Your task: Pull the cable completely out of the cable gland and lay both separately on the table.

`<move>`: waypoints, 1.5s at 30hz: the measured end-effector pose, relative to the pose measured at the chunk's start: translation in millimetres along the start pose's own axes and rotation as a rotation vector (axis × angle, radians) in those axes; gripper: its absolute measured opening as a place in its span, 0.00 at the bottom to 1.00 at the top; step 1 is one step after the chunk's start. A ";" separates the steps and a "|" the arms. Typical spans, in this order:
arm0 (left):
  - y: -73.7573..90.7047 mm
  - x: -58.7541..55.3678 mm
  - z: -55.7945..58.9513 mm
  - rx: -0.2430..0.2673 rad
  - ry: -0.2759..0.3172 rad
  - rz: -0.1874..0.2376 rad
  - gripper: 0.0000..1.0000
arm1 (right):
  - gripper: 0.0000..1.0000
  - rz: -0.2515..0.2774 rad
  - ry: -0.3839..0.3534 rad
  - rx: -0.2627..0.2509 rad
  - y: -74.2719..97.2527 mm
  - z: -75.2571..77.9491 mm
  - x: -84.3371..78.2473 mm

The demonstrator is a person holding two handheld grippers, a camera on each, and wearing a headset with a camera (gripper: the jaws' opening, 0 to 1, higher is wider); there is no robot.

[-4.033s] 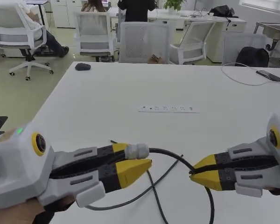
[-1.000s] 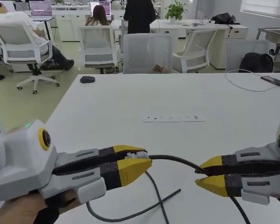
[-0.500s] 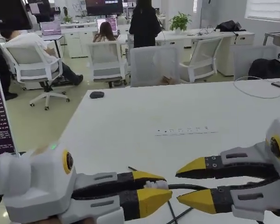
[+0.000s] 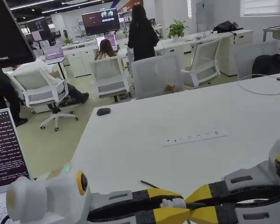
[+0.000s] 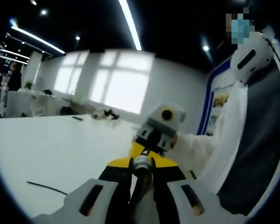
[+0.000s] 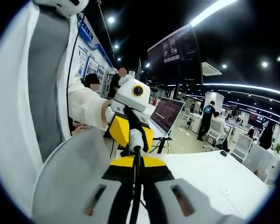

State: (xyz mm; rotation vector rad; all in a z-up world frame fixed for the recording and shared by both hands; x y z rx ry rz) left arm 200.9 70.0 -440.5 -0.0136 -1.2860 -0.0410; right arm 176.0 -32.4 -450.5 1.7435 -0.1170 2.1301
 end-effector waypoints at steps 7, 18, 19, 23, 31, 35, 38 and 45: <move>-9.0 4.4 -7.9 -0.006 -0.018 0.028 0.17 | 0.02 -0.027 0.009 -0.024 7.7 13.4 -1.1; 10.8 1.7 -21.2 0.028 -0.011 0.085 0.17 | 0.02 -0.058 -0.001 -0.015 -2.8 26.7 -6.9; 12.1 1.0 -21.5 0.029 -0.012 0.086 0.17 | 0.02 -0.067 -0.004 -0.008 -4.4 26.3 -8.2; 17.4 -3.0 -22.6 0.036 -0.009 0.089 0.17 | 0.02 -0.098 0.002 0.004 -4.3 25.6 -12.6; 19.2 -6.1 -20.8 0.032 -0.005 0.099 0.17 | 0.02 -0.143 -0.022 -0.011 4.9 21.8 -25.1; 17.9 -8.9 -20.5 0.028 0.002 0.090 0.17 | 0.02 -0.165 -0.037 -0.036 14.4 17.7 -32.7; 15.1 -10.3 -18.9 0.023 0.004 0.086 0.17 | 0.02 -0.186 -0.038 -0.045 19.9 15.5 -37.1; 2.9 -11.0 -13.3 0.006 -0.011 0.055 0.17 | 0.02 -0.234 -0.036 -0.056 33.0 12.6 -44.6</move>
Point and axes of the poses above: the centre of the closed fingertips' face, and the gripper's own axes: y roughly backward along the fingers, z roughly to its right, x roughly out of its top, the point moved 6 cm from there along y, roughly backward along the fingers, and after that the axes turned 3 degrees about -x, right-handed, at the moved point
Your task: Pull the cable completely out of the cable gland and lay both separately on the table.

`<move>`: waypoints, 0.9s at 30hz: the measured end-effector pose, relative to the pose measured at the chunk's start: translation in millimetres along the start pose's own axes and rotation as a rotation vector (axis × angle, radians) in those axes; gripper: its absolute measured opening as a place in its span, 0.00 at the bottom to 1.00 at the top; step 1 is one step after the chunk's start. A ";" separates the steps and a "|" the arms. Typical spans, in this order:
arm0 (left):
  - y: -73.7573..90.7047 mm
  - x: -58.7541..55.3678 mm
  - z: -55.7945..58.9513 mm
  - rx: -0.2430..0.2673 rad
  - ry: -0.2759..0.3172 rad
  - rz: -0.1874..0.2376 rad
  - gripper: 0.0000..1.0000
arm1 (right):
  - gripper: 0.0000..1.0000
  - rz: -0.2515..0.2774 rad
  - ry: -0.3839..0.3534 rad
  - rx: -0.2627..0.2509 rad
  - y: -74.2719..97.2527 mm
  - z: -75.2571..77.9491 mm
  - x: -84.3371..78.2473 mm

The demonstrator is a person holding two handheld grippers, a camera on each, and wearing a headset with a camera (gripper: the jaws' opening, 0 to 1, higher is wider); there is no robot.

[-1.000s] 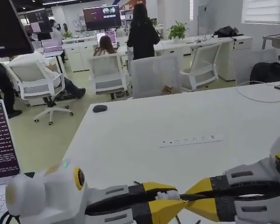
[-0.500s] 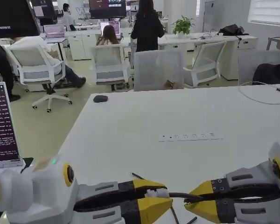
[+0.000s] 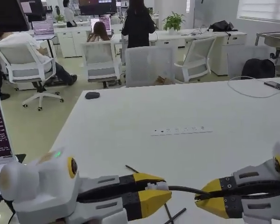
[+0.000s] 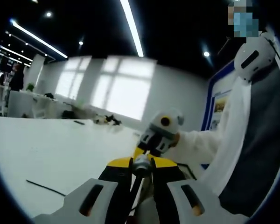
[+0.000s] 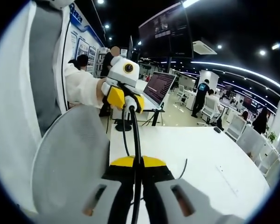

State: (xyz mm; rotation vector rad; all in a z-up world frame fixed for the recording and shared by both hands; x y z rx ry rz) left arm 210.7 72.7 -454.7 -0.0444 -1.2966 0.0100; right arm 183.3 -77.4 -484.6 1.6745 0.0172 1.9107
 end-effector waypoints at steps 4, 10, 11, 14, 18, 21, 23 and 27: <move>0.1 2.9 0.2 0.003 -0.018 0.002 0.17 | 0.02 0.000 -0.010 -0.012 3.8 -0.4 -2.5; 1.1 4.1 -1.8 0.018 -0.009 0.013 0.17 | 0.02 0.002 -0.016 -0.014 2.9 -0.1 -4.4; 1.3 4.1 -2.1 0.020 -0.009 0.013 0.17 | 0.02 0.004 -0.018 -0.014 2.9 0.8 -4.5; 1.4 3.9 -2.9 0.029 -0.008 0.012 0.17 | 0.03 0.008 -0.026 -0.014 3.0 2.9 -3.8; 1.6 4.6 -3.3 0.041 -0.012 0.010 0.17 | 0.03 0.014 -0.032 -0.015 4.4 4.0 -1.6; 1.4 5.2 -3.4 0.053 -0.040 -0.018 0.17 | 0.07 0.042 -0.026 -0.028 7.7 5.9 8.2; -0.2 4.2 -3.5 0.056 -0.058 -0.043 0.17 | 0.08 0.101 -0.020 -0.046 10.8 9.5 23.0; -2.9 3.2 -4.3 0.061 -0.063 -0.044 0.17 | 0.11 0.164 -0.014 -0.025 12.2 10.4 41.6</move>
Point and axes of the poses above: the centre of the closed fingertips' face, and the gripper's own axes: y roughly backward along the fingers, z roughly to its right, x roughly out of its top, the point moved 6 cm from there along y, roughly backward along the fingers, and after that the axes turned 3 degrees about -x, right-handed, at the moved point
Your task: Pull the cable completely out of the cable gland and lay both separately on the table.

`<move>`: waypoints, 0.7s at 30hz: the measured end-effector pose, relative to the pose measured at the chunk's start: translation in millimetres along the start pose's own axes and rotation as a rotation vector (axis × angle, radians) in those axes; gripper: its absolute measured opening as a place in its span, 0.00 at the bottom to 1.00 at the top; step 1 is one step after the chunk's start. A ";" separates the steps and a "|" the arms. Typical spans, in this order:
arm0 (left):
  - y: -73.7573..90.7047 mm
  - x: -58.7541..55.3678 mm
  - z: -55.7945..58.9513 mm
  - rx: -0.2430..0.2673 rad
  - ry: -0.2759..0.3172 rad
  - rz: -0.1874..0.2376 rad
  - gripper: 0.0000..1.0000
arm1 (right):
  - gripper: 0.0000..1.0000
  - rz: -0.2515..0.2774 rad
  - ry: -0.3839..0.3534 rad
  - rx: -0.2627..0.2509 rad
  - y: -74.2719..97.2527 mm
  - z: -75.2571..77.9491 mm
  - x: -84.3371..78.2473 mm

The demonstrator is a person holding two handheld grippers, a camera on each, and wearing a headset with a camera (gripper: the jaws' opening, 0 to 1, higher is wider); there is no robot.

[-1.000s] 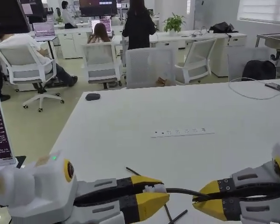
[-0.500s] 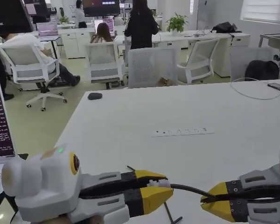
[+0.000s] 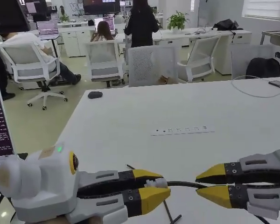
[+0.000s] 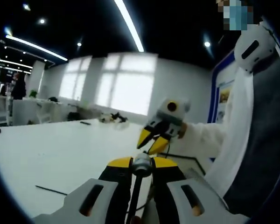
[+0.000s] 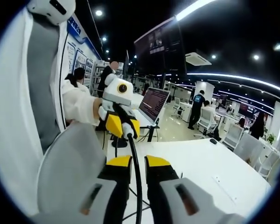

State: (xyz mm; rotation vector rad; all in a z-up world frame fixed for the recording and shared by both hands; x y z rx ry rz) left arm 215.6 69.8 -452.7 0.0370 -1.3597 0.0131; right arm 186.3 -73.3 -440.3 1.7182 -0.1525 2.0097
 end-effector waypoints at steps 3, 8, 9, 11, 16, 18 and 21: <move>-3.6 -1.9 0.4 -0.004 0.003 -0.006 0.17 | 0.11 0.003 0.028 0.020 -5.8 -1.9 6.1; -6.1 -2.1 1.1 -0.007 -0.001 -0.010 0.17 | 0.11 -0.047 0.086 0.062 -20.8 -4.9 3.6; -6.6 -1.6 1.3 -0.007 -0.002 -0.008 0.17 | 0.11 -0.062 0.090 0.077 -24.3 -6.4 1.9; -7.4 -0.8 1.7 -0.007 -0.005 -0.009 0.17 | 0.06 -0.077 0.121 0.078 -28.5 -7.0 0.4; -7.8 2.8 -1.3 0.031 0.007 -0.003 0.17 | 0.03 -0.022 0.092 0.050 -32.7 -2.0 2.4; -6.9 7.1 -2.9 0.054 -0.009 0.026 0.17 | 0.03 0.045 0.044 0.019 -31.4 2.2 7.6; -7.6 11.7 -1.3 0.046 -0.009 0.053 0.18 | 0.03 0.099 0.001 0.016 -27.5 4.1 12.4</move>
Point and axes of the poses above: the centre of the closed fingertips' face, and the gripper's own axes: y roughly backward along the fingers, z roughly to its right, x roughly out of its top, the point moved 6 cm from there along y, roughly backward along the fingers, and after that the axes turned 3 degrees about -x, right-handed, at the moved point
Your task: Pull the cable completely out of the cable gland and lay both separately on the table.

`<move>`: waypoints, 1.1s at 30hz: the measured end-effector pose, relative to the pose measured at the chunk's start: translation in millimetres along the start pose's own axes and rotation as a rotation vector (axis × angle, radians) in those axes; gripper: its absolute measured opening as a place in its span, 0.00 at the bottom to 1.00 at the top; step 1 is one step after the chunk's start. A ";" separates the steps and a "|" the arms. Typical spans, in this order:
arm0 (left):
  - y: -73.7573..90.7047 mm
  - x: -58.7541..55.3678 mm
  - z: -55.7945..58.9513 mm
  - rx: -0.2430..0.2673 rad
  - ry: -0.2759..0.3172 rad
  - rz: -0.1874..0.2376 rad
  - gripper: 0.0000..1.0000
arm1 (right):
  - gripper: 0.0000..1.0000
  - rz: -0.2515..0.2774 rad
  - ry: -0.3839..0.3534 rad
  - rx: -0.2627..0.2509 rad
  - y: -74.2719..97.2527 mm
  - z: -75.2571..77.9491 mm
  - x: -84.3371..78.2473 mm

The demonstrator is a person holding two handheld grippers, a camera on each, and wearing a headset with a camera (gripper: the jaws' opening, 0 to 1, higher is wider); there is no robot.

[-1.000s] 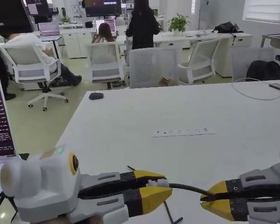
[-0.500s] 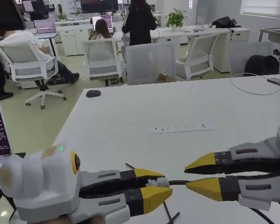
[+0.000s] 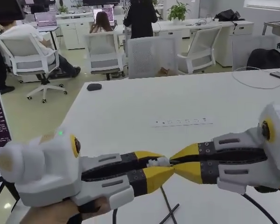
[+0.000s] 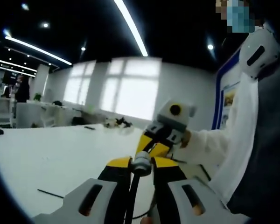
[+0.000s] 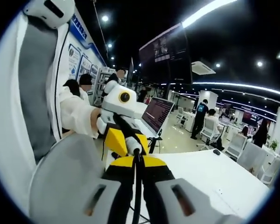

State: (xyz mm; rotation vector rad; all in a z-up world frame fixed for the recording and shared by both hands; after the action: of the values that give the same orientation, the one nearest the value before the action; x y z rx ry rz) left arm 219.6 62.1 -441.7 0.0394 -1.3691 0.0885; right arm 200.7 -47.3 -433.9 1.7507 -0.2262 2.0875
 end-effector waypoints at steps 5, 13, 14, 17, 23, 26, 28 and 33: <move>-4.8 4.7 3.0 -0.013 -0.035 0.029 0.27 | 0.03 0.037 -0.011 -0.031 3.9 3.4 3.6; -5.9 6.0 2.4 -0.020 -0.043 0.075 0.17 | 0.03 0.079 -0.049 -0.034 7.7 -0.4 6.3; -5.9 6.2 4.1 -0.020 -0.059 0.079 0.17 | 0.03 0.081 -0.054 -0.033 7.7 -0.8 6.3; -4.4 6.7 1.6 -0.004 -0.018 0.102 0.16 | 0.03 0.073 -0.045 -0.042 8.1 -0.5 5.6; 4.3 9.4 -1.7 0.023 -0.022 0.141 0.16 | 0.03 0.070 -0.043 -0.057 14.1 4.7 3.7; 9.7 11.0 -4.1 0.043 -0.027 0.144 0.16 | 0.03 0.062 -0.053 -0.061 18.4 8.9 -1.5; 14.7 12.0 -6.3 0.061 -0.028 0.148 0.16 | 0.03 0.032 -0.059 -0.067 21.3 12.0 -8.6; 26.5 12.7 -12.0 0.108 -0.024 0.158 0.16 | 0.03 -0.024 -0.083 -0.085 27.8 18.1 -24.7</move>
State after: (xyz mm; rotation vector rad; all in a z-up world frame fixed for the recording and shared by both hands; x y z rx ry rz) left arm 231.5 90.0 -432.2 0.0231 -1.3894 0.2950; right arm 209.2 -84.2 -450.5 1.7826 -0.3109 1.9613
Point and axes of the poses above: the centre of the closed fingertips' face, and the gripper's own axes: y roughly backward along the fingers, z roughly to its right, x roughly out of its top, the point moved 6 cm from there along y, roughly backward along the fingers, and after that the axes turned 3 degrees about -x, right-handed, at the moved point
